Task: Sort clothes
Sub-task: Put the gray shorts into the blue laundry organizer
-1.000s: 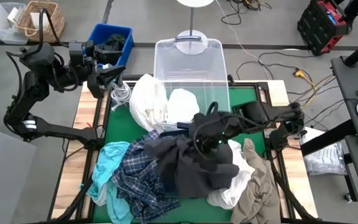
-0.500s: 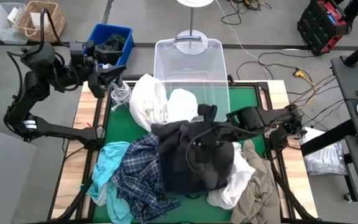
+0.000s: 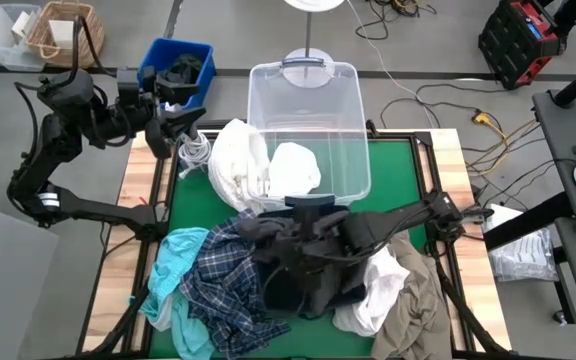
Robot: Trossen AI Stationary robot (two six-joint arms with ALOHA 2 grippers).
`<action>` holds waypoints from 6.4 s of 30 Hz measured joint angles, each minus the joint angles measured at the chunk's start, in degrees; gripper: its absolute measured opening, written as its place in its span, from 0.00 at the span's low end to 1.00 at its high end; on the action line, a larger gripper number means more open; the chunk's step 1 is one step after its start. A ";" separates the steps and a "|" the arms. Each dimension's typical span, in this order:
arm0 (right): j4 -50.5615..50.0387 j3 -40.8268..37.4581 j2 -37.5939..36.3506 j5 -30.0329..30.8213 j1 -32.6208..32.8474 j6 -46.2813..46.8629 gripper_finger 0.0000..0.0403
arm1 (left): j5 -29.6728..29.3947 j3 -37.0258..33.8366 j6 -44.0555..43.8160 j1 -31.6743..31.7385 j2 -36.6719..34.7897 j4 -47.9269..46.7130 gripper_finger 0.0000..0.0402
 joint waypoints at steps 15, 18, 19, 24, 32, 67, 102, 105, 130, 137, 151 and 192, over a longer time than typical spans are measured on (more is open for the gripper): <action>-2.01 -0.61 6.57 -23.51 -2.20 3.05 0.03 | 0.05 0.00 1.07 -0.02 0.50 -3.09 0.65; -1.49 -0.61 7.47 -27.49 -3.29 3.04 0.03 | 0.07 0.00 1.07 -0.02 0.82 -3.12 0.65; -1.37 -0.61 7.65 -27.56 -3.49 2.86 0.04 | 0.07 0.00 1.07 -0.02 0.91 -3.08 0.65; -0.47 -0.61 7.69 -25.60 -3.91 1.72 0.10 | 0.09 0.00 1.07 -0.02 1.32 -3.38 0.65; -0.89 0.49 5.26 -23.07 -3.89 2.72 0.28 | 0.11 0.00 1.07 -0.02 1.46 -3.78 0.65; -10.59 -14.81 0.78 -16.94 -6.33 -21.76 0.59 | 0.24 0.00 1.73 -0.01 4.07 -4.08 0.65; -6.31 1.63 -14.06 7.78 0.74 11.83 0.04 | 0.02 0.00 1.68 0.00 3.82 -3.47 0.65; -5.31 0.63 -12.89 14.34 3.16 12.50 0.04 | 0.02 0.00 1.67 0.00 3.82 -3.47 0.65; 15.60 -36.94 -9.03 -9.12 1.67 28.68 0.04 | 0.07 0.00 2.10 0.00 3.48 -3.43 0.65; 12.10 -31.83 -9.57 -14.81 -0.08 31.35 0.26 | 0.07 0.00 2.12 -0.01 3.47 -3.57 0.65; 1.10 -12.76 -9.77 -7.34 -0.10 22.93 0.50 | 0.11 0.00 2.14 0.00 3.47 -3.75 0.65; 34.57 -29.53 10.03 -17.96 -8.05 2.25 0.02 | 0.00 0.00 2.60 -0.02 -0.35 -6.03 0.65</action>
